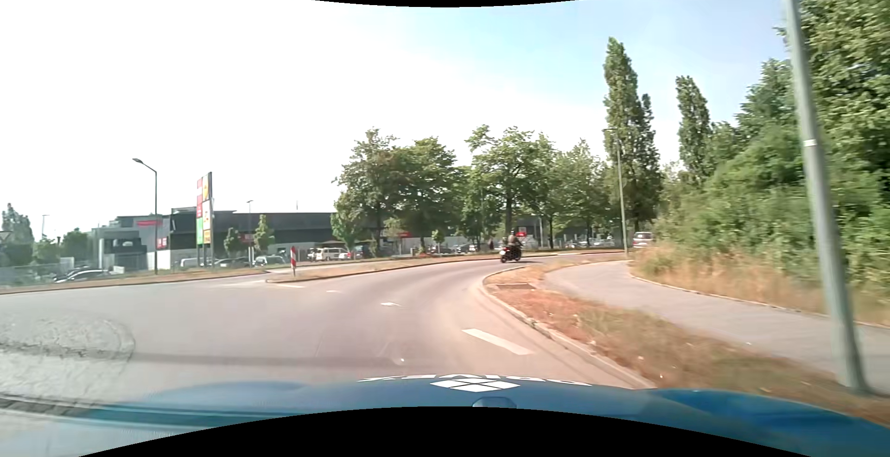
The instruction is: Follow the waypoints while adhering to traffic rules and regulations
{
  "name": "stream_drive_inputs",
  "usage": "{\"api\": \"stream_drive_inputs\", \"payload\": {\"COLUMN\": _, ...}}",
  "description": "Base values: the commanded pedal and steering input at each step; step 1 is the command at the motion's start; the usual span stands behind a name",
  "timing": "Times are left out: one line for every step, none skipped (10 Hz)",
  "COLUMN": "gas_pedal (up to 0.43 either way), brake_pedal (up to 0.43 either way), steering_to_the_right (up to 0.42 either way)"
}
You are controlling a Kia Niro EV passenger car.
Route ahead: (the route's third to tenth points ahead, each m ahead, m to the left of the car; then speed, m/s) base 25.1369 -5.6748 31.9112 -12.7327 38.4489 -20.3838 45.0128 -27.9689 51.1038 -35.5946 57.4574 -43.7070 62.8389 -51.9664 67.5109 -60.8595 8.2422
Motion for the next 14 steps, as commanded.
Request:
{"api": "stream_drive_inputs", "payload": {"gas_pedal": 0.098, "brake_pedal": 0.000, "steering_to_the_right": -0.215}}
{"api": "stream_drive_inputs", "payload": {"gas_pedal": 0.110, "brake_pedal": 0.000, "steering_to_the_right": -0.171}}
{"api": "stream_drive_inputs", "payload": {"gas_pedal": 0.118, "brake_pedal": 0.000, "steering_to_the_right": -0.136}}
{"api": "stream_drive_inputs", "payload": {"gas_pedal": 0.118, "brake_pedal": 0.000, "steering_to_the_right": -0.083}}
{"api": "stream_drive_inputs", "payload": {"gas_pedal": 0.118, "brake_pedal": 0.000, "steering_to_the_right": -0.039}}
{"api": "stream_drive_inputs", "payload": {"gas_pedal": 0.118, "brake_pedal": 0.000, "steering_to_the_right": -0.014}}
{"api": "stream_drive_inputs", "payload": {"gas_pedal": 0.118, "brake_pedal": 0.000, "steering_to_the_right": 0.015}}
{"api": "stream_drive_inputs", "payload": {"gas_pedal": 0.118, "brake_pedal": 0.000, "steering_to_the_right": 0.050}}
{"api": "stream_drive_inputs", "payload": {"gas_pedal": 0.118, "brake_pedal": 0.000, "steering_to_the_right": 0.089}}
{"api": "stream_drive_inputs", "payload": {"gas_pedal": 0.118, "brake_pedal": 0.000, "steering_to_the_right": 0.117}}
{"api": "stream_drive_inputs", "payload": {"gas_pedal": 0.118, "brake_pedal": 0.000, "steering_to_the_right": 0.147}}
{"api": "stream_drive_inputs", "payload": {"gas_pedal": 0.130, "brake_pedal": 0.000, "steering_to_the_right": 0.184}}
{"api": "stream_drive_inputs", "payload": {"gas_pedal": 0.138, "brake_pedal": 0.000, "steering_to_the_right": 0.209}}
{"api": "stream_drive_inputs", "payload": {"gas_pedal": 0.138, "brake_pedal": 0.000, "steering_to_the_right": 0.236}}
